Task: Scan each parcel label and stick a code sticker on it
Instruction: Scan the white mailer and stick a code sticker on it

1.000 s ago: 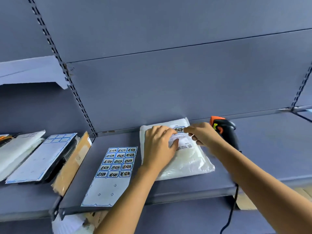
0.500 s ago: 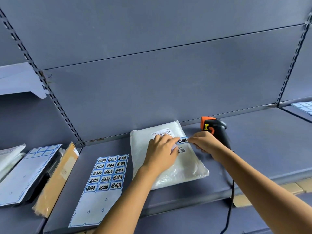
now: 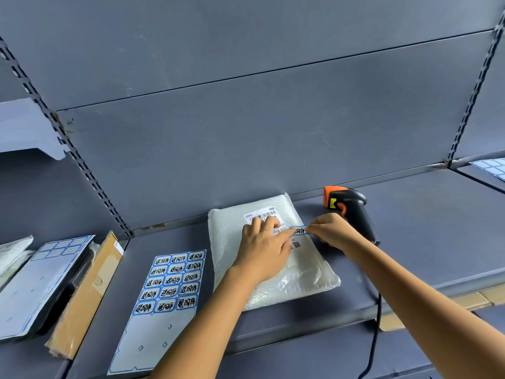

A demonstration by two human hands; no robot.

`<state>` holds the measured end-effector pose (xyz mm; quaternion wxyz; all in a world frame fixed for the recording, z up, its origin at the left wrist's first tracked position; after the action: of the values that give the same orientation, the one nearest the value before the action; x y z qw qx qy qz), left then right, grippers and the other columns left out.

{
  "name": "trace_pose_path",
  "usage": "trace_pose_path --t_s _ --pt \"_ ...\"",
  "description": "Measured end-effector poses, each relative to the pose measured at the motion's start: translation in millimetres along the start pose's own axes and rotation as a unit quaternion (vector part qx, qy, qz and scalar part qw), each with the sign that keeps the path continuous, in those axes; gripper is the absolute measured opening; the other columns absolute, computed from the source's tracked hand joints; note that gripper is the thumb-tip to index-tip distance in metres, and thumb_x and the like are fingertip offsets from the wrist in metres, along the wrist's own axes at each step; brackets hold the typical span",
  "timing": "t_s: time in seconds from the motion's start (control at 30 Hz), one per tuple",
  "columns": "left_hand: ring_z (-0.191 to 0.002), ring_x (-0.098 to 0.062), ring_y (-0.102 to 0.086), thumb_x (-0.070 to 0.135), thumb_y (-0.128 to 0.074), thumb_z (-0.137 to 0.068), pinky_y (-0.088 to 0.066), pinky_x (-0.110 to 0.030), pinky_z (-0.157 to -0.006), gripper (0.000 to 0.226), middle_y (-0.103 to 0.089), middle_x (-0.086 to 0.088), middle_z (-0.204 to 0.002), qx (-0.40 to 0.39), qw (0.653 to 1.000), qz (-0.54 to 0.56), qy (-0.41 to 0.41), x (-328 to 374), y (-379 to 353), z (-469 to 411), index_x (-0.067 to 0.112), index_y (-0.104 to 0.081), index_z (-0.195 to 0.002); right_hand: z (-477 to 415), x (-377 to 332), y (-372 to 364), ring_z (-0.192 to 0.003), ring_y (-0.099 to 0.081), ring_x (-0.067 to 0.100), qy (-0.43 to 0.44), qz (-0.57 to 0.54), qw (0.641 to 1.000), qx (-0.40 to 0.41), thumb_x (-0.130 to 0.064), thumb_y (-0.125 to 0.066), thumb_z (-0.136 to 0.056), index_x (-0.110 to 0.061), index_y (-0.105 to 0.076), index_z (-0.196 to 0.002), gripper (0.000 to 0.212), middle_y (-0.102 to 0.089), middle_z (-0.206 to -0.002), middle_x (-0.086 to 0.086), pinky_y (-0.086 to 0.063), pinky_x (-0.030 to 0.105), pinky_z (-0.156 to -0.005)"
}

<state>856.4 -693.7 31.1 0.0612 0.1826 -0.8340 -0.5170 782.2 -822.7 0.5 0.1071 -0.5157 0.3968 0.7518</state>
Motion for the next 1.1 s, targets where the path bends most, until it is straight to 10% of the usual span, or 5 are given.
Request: trace_pose_path --t_s 0.97,1.1 --pt "-0.079 -0.026 -0.051 0.043 -0.034 -0.082 -0.042 -0.038 -0.063 0.053 -0.056 -0.001 -0.099 -0.007 1.0 0.006 0.014 -0.7 -7.6 0.9 0.035 -0.052 -0.132 10.7 8.4 10.3 -0.061 -0.05 0.025 0.0 0.108 0.991 0.082 -0.019 -0.05 -0.089 -0.004 -0.052 -0.062 0.031 -0.055 -0.061 0.011 -0.036 0.026 -0.05" --pt "-0.091 -0.03 -0.052 0.045 -0.032 -0.081 -0.043 -0.041 -0.075 0.063 -0.057 -0.005 -0.11 -0.009 0.996 0.063 0.059 -6.9 -5.7 2.3 0.022 -0.046 -0.138 25.5 14.3 -12.4 -0.055 -0.051 0.024 -0.072 -0.037 0.995 -0.05 -0.025 -0.068 -0.081 -0.009 -0.055 -0.062 0.028 -0.052 -0.062 0.01 -0.047 0.028 -0.056"
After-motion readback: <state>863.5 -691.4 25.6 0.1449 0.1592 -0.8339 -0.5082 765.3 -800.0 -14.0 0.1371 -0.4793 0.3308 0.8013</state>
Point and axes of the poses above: each hand's wrist, its own z-axis away from the middle knuckle, its own y-axis out of the back of the hand, x = y × z, the point moved 9 cm from there along -z, towards the middle knuckle
